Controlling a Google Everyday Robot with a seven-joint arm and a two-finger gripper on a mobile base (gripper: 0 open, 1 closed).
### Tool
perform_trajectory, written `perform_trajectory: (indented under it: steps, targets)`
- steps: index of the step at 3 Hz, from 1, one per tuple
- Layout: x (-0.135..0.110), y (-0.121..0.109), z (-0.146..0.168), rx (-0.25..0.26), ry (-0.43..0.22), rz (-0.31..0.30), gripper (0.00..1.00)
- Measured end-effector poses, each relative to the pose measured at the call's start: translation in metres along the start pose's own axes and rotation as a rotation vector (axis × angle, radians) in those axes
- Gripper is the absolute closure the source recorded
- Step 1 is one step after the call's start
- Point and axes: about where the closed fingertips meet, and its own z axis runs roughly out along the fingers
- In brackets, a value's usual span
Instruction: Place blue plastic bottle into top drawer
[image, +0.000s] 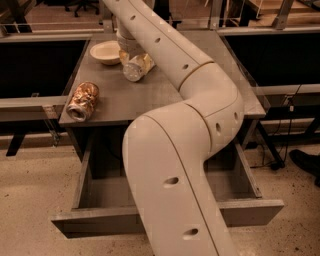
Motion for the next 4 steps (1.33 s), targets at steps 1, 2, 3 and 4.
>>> perform_trajectory:
  steps: [1,2,3,4]
  targets:
    - [0.0,0.0,0.0,0.0,0.0,0.0,0.87]
    - [0.0,0.0,0.0,0.0,0.0,0.0,1.0]
    - [0.001,-0.003,-0.001,-0.054,0.031,0.01,1.0]
    - [0.013,-0.012,-0.036,-0.086,0.132,0.031,1.0]
